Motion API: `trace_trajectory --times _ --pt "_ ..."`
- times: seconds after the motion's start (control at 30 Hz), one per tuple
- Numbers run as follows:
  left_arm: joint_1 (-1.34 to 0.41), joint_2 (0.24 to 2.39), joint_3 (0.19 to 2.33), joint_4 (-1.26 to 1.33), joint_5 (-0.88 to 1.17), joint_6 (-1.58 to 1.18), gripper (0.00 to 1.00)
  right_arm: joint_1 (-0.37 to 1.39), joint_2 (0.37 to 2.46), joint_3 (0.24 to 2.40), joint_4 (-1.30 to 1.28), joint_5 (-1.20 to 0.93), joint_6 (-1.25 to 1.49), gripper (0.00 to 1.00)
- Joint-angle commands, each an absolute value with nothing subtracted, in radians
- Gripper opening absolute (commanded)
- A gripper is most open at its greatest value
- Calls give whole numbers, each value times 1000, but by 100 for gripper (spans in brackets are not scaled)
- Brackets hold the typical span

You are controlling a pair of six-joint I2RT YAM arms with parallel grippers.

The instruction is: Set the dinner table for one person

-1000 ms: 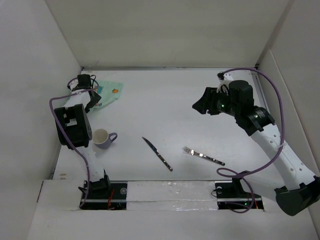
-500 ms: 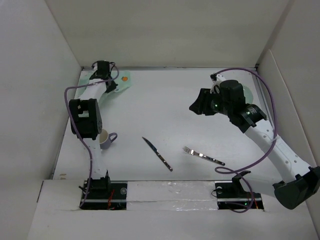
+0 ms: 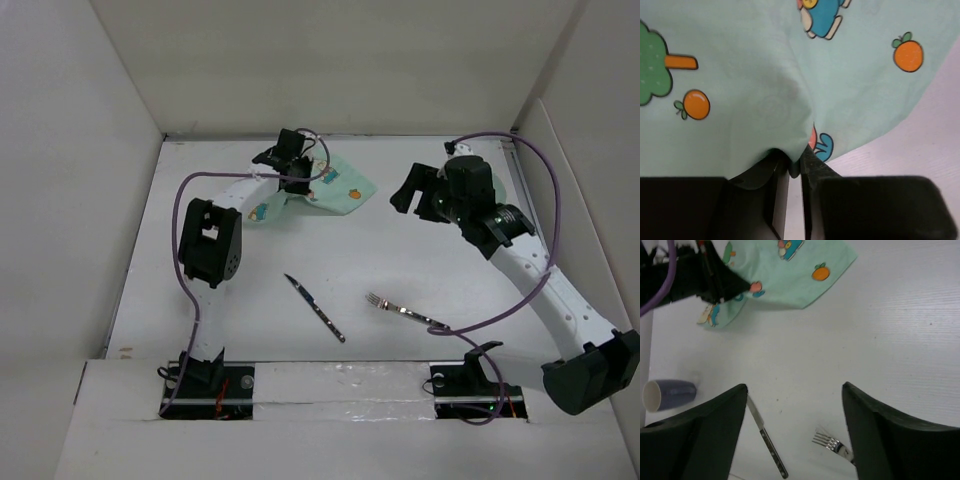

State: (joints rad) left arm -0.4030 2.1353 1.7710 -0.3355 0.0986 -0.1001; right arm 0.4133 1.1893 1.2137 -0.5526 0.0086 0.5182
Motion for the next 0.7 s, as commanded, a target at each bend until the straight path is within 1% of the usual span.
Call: trace_trajectory --times 0.0,0.03,0.07,0.13,0.17,0.23,0.27,0.3,0.37,0.4,0.43,0.47,0.53,0.57,0.6,0.67 --pt "-367 2011 1746 -376 126 -41 13 390 1215 1191 -483 113 563 87" --pt "-367 2000 1755 -383 124 -52 28 368 1250 1165 -467 123 574 89" --pt "-367 1994 1758 -391 127 -63 47 368 1270 1152 -454 136 592 91" --pt "-377 1961 1749 -397 129 -98 59 341 1324 1141 -422 134 610 90" --pt "-377 1941 1741 -393 123 -112 64 328 1391 1152 -416 117 615 89" --pt "-387 1872 1677 -358 69 -182 64 328 1458 1181 -405 118 617 86" --pt "-387 1844 1646 -341 34 -216 64 328 1530 1219 -399 114 624 84" --pt "-387 1817 1611 -303 -29 -244 63 328 1567 1242 -391 112 629 77" --pt "-358 1740 1511 -278 -69 -328 61 328 1641 1299 -391 110 630 73" --pt "-348 1718 1478 -253 -84 -348 61 328 1716 1363 -400 121 634 64" --pt "-319 1660 1383 -239 -107 -407 61 337 1791 1429 -414 139 637 59" --pt "-319 1660 1382 -239 -113 -408 61 337 1792 1430 -423 147 638 59" --pt "-319 1618 1304 -213 -104 -423 61 337 1899 1523 -437 161 643 59" --pt "-319 1606 1287 -209 -110 -439 61 337 1934 1554 -461 178 655 64" --pt "-319 1586 1252 -204 -106 -446 62 337 1997 1593 -481 176 658 67" --pt "-319 1559 1220 -187 -92 -459 62 363 2049 1696 -506 201 672 70"
